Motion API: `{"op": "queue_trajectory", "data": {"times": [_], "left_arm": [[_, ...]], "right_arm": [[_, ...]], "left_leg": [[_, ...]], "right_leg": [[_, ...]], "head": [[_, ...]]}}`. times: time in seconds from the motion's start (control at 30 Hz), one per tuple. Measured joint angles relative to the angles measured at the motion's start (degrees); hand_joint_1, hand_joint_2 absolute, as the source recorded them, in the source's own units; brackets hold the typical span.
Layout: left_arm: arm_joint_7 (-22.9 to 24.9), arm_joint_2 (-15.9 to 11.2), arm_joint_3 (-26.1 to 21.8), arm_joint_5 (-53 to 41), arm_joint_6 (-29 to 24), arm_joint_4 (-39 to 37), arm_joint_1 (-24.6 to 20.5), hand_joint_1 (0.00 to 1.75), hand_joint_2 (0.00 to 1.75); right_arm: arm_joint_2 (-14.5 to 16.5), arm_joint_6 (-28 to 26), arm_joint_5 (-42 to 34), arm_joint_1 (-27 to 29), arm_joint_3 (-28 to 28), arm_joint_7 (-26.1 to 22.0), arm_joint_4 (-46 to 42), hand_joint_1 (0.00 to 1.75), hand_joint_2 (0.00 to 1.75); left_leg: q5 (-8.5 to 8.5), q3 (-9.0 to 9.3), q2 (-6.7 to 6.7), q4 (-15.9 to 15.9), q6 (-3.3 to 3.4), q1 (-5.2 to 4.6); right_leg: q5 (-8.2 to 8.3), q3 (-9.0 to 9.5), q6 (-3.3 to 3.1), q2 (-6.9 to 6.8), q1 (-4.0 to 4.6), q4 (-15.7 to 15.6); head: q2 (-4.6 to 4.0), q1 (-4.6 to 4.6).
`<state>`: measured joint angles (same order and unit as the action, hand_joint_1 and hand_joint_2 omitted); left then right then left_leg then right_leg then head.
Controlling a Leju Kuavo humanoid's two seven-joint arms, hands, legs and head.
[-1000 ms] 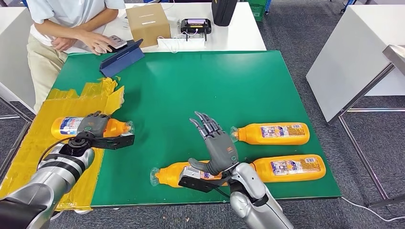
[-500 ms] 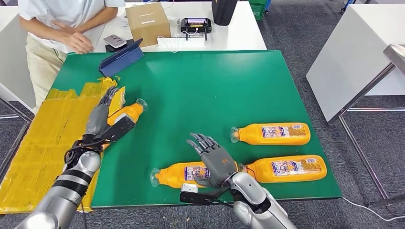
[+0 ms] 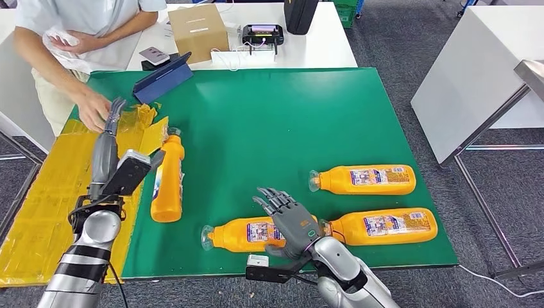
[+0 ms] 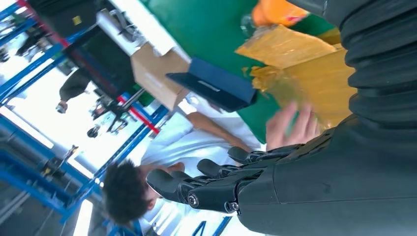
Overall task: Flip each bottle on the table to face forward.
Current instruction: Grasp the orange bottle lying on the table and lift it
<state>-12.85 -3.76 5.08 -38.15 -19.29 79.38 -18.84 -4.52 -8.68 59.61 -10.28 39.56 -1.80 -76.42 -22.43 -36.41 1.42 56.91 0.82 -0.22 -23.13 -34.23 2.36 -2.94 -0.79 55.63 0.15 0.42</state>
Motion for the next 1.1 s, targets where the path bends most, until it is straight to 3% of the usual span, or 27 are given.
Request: {"op": "queue_trajectory", "data": {"times": [0.27, 0.57, 0.63, 0.77, 0.8, 0.9, 1.1], "left_arm": [[-0.4, 1.4, 0.5, 2.2, 0.7, 8.5, 3.7, 0.0, 1.75], [-1.3, 2.7, 5.3, 2.2, 1.3, 14.6, 7.3, 0.0, 1.75], [-1.5, 2.9, 6.2, 2.7, 1.4, 15.2, 7.6, 0.0, 1.75], [-2.1, 3.1, 7.7, 3.7, 1.4, 15.8, 7.7, 0.0, 1.75], [-2.2, 3.1, 8.1, 3.8, 1.4, 15.9, 7.7, 0.0, 1.75], [-2.4, 3.3, 9.1, 4.1, 1.3, 16.1, 7.7, 0.0, 1.75], [-2.6, 3.3, 10.2, 5.0, 1.3, 16.1, 7.7, 0.0, 1.75]], "right_arm": [[-0.2, -1.0, 7.3, 0.3, 0.0, 5.6, 2.4, 0.0, 1.75], [1.3, 0.7, 17.4, -2.9, -0.5, 15.0, 10.7, 0.03, 1.75], [1.8, 1.2, 17.8, -4.3, -0.8, 15.3, 13.4, 0.26, 1.75], [3.0, 1.8, 16.8, -6.8, -1.7, 15.0, 18.7, 1.51, 1.75], [3.3, 1.9, 16.4, -7.2, -1.9, 14.8, 19.9, 1.64, 1.75], [4.0, 1.8, 15.5, -8.4, -2.4, 13.9, 22.9, 1.74, 1.75], [4.9, 1.7, 13.7, -10.1, -3.3, 12.3, 26.3, 1.75, 1.75]], "left_leg": [[-0.04, -0.01, -0.01, 0.0, 0.01, -0.02], [-0.03, 0.12, 0.01, 0.0, 0.01, -0.02], [-0.04, 0.22, 0.02, 0.0, 0.01, -0.01], [-0.08, 0.51, 0.03, 0.0, -0.01, 0.01], [-0.11, 0.6, 0.02, 0.0, -0.02, 0.01], [-0.23, 0.84, 0.02, 0.0, -0.12, 0.01], [-0.11, 1.02, 0.02, 0.0, 0.04, 0.01]], "right_leg": [[-0.01, -0.01, 0.0, 0.0, -0.01, 0.0], [0.0, 0.07, 0.0, 0.02, -0.01, 0.0], [0.0, 0.15, -0.01, 0.02, -0.01, 0.0], [-0.08, 0.18, -0.11, 0.03, 0.0, -0.1], [-0.13, 0.13, -0.16, 0.02, -0.01, -0.1], [-0.27, 0.13, -0.13, 0.02, -0.02, -0.1], [-0.17, 0.32, -0.23, 0.01, -0.02, -0.1]], "head": [[0.0, -0.01], [0.0, -0.01], [0.0, -0.01], [0.0, -0.01], [0.0, -0.01], [0.0, -0.01], [0.0, -0.01]]}}
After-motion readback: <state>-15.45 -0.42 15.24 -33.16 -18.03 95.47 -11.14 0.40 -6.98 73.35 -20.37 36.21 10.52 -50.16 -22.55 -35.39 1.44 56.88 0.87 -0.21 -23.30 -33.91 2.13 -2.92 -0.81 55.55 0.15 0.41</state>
